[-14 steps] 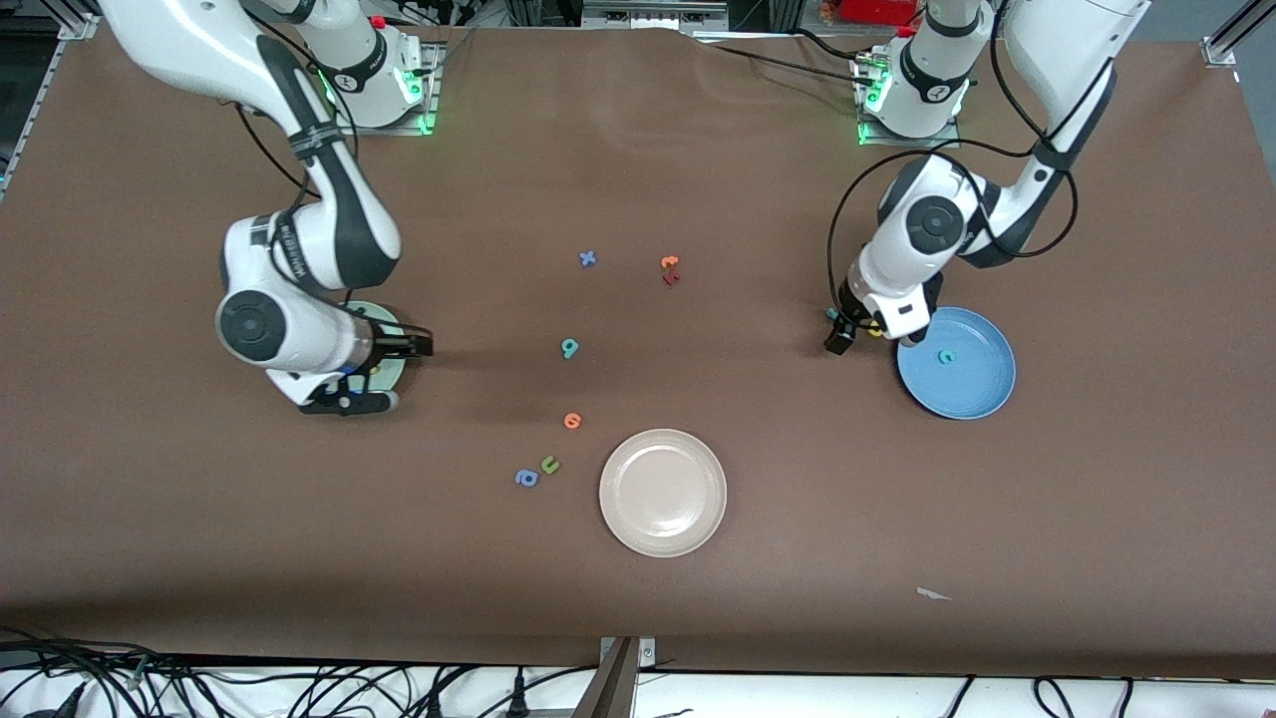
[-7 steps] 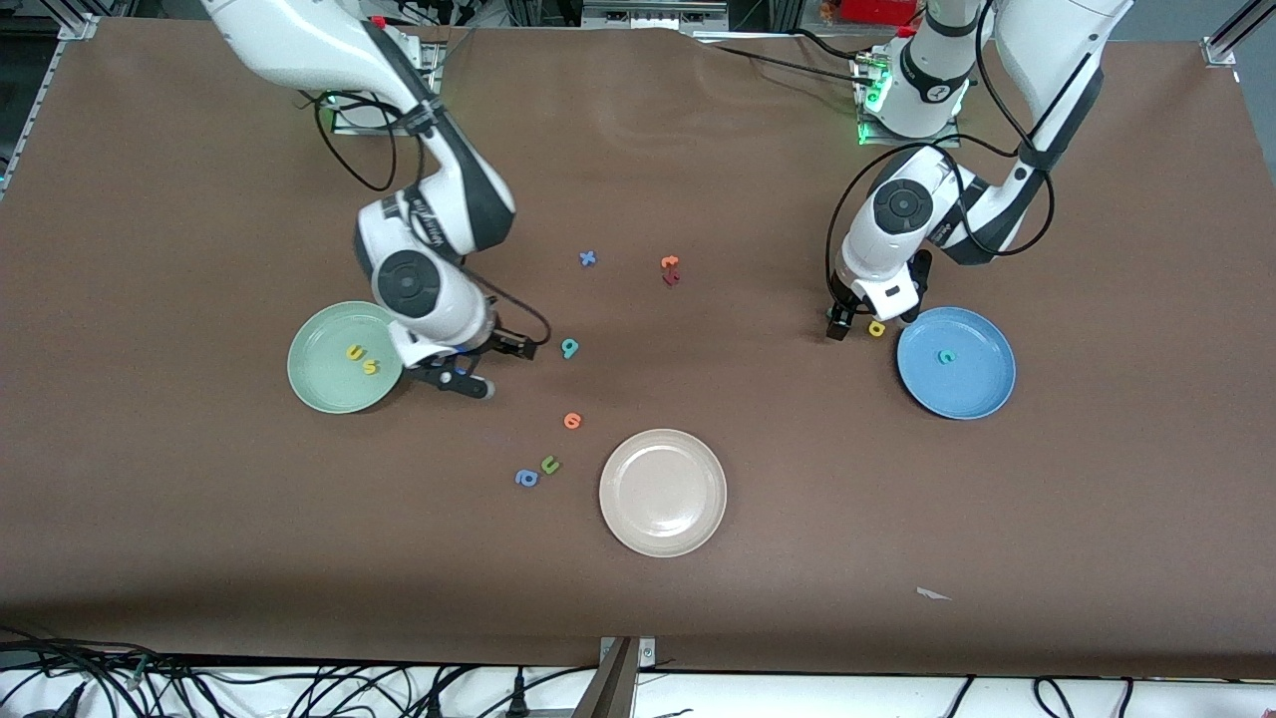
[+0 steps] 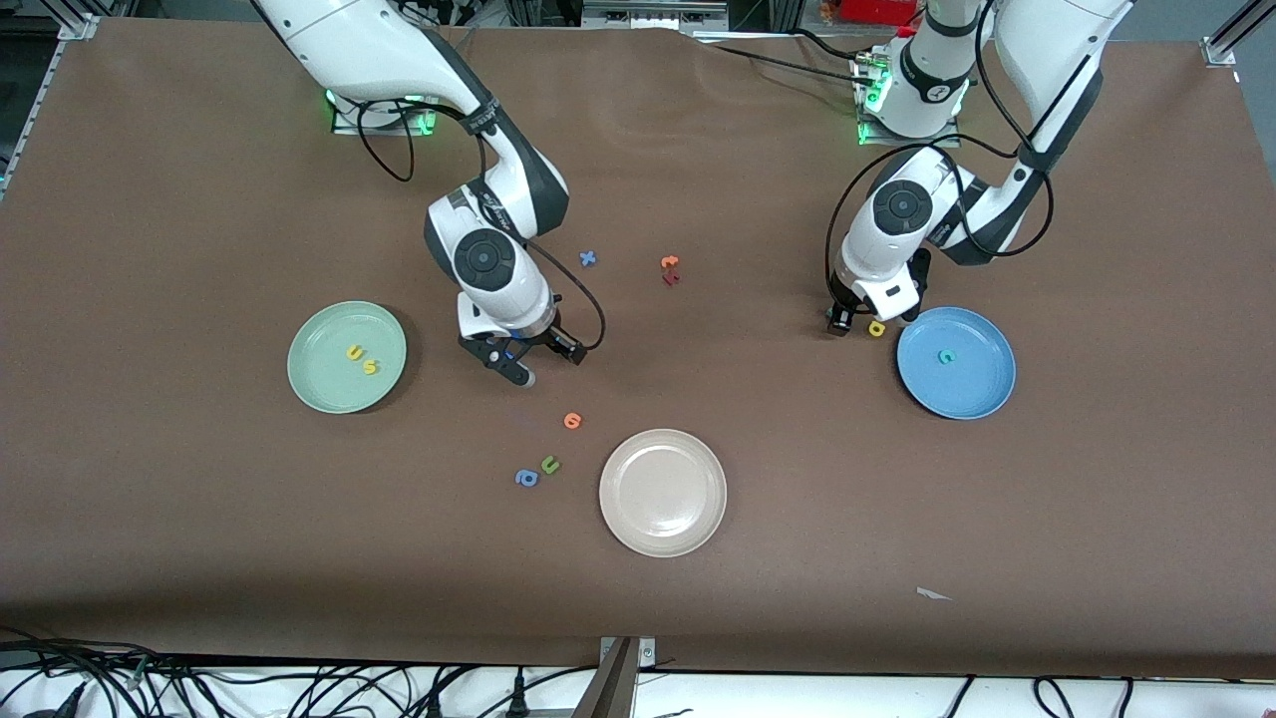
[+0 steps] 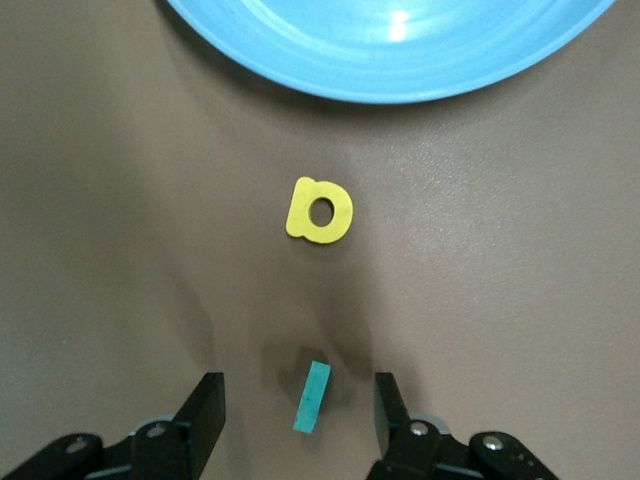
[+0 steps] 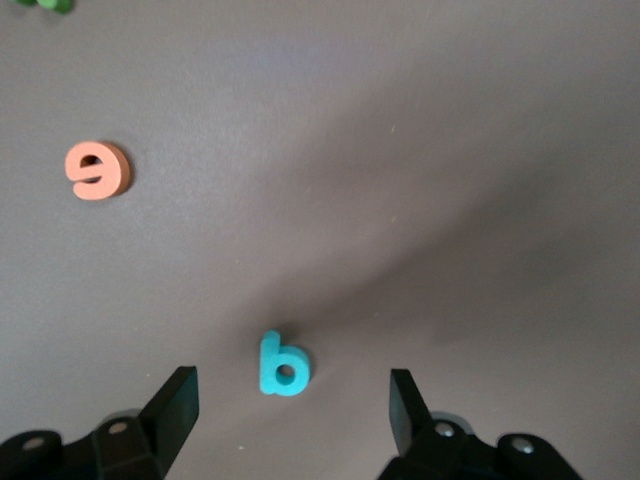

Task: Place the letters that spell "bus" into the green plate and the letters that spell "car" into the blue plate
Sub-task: 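Grasp the teal b with the right gripper while the left gripper grasps the teal l, then place the teal l in the blue plate while the right gripper places the b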

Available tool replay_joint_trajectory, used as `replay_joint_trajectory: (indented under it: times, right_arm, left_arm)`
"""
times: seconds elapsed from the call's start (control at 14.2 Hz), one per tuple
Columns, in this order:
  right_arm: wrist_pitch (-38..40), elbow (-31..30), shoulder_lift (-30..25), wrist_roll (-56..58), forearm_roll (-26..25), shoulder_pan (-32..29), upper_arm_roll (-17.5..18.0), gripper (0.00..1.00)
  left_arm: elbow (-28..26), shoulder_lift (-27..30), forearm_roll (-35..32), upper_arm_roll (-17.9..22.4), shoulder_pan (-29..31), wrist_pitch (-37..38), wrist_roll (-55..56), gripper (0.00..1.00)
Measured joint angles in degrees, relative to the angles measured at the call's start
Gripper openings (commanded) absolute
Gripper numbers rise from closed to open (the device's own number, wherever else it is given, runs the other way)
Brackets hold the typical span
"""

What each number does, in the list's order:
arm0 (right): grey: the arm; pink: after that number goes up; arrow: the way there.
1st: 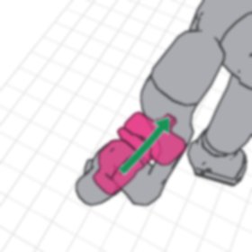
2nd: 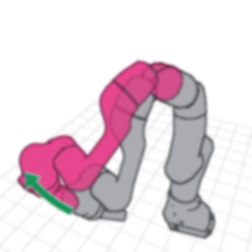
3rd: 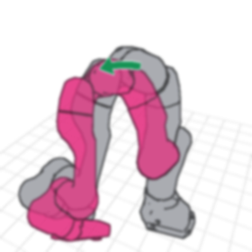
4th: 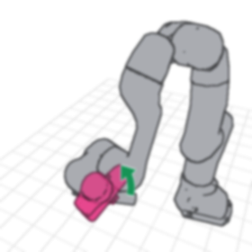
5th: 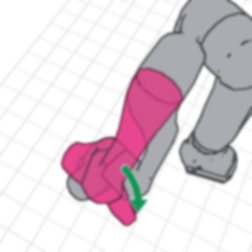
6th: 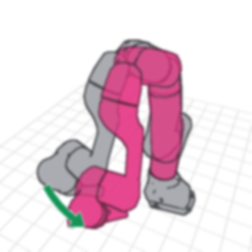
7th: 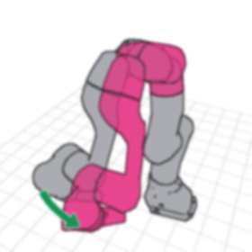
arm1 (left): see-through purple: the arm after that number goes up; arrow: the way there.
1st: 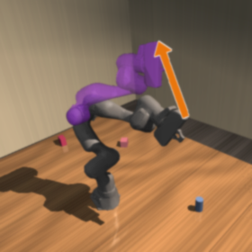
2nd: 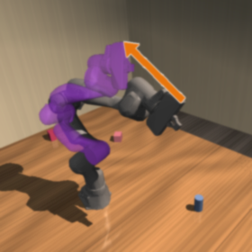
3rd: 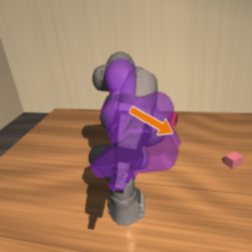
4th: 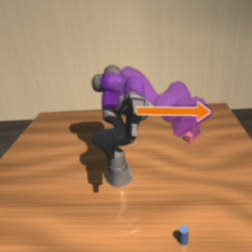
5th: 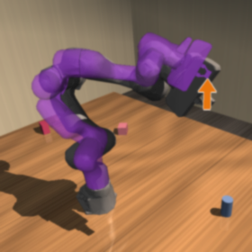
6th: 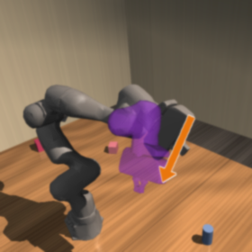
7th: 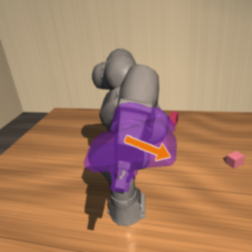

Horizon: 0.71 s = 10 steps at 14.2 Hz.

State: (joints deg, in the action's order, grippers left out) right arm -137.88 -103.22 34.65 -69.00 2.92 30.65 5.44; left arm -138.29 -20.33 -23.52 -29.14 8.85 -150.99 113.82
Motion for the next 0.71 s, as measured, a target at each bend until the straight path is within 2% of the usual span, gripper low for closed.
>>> replay_joint_trajectory:
  times: [0.07,0.21,0.28,0.35,0.42,0.63,0.71]
  right_arm:
    - [-0.88,0.01,0.51,-1.31,0.00,0.53,0.00,0.73]
    - [-2.22,0.03,1.50,-2.63,0.00,1.23,-0.01,0.58]
    - [-2.73,0.03,1.93,-2.83,0.00,1.30,-0.02,0.54]
    - [-3.27,0.04,2.30,-2.84,-0.01,1.30,-0.08,0.47]
    - [-3.60,0.05,2.63,-2.84,-0.07,1.30,-0.14,0.45]
    - [-4.21,0.11,3.30,-2.84,-0.43,1.37,-0.16,0.45]
    - [-4.48,0.11,3.42,-2.84,-0.44,1.43,-0.16,0.45]
  left_arm:
    - [0.03,-0.18,0.00,-0.02,-0.03,-0.02,0.05,0.68]
    - [0.06,-0.48,0.00,-0.02,-0.07,-0.04,0.10,0.68]
    - [0.06,-0.55,0.00,-0.02,-0.11,-0.05,0.12,0.68]
    - [0.06,-0.68,-0.24,-0.02,-0.18,-0.05,0.12,0.64]
    - [0.06,-0.96,-1.06,-0.02,-0.28,-0.05,0.26,0.63]
    - [0.47,-1.73,-1.84,-0.02,-0.41,-0.33,0.76,0.40]
    - [0.79,-1.76,-1.88,-0.03,-0.42,-0.36,0.77,0.26]
